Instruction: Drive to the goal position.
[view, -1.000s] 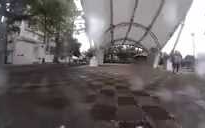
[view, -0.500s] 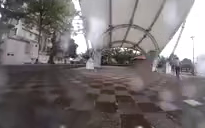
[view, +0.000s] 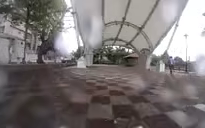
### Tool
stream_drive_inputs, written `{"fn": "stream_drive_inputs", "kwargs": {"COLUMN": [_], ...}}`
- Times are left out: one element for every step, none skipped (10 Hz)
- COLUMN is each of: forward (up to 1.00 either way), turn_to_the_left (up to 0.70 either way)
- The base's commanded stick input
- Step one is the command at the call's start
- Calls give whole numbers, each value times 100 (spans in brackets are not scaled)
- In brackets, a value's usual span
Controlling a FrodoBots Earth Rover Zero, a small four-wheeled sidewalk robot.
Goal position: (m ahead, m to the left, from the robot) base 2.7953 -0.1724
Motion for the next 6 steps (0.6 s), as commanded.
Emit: {"fn": "stream_drive_inputs", "kwargs": {"forward": [100,100,100,100,100,100], "turn_to_the_left": [0,0,0,0,0,0]}}
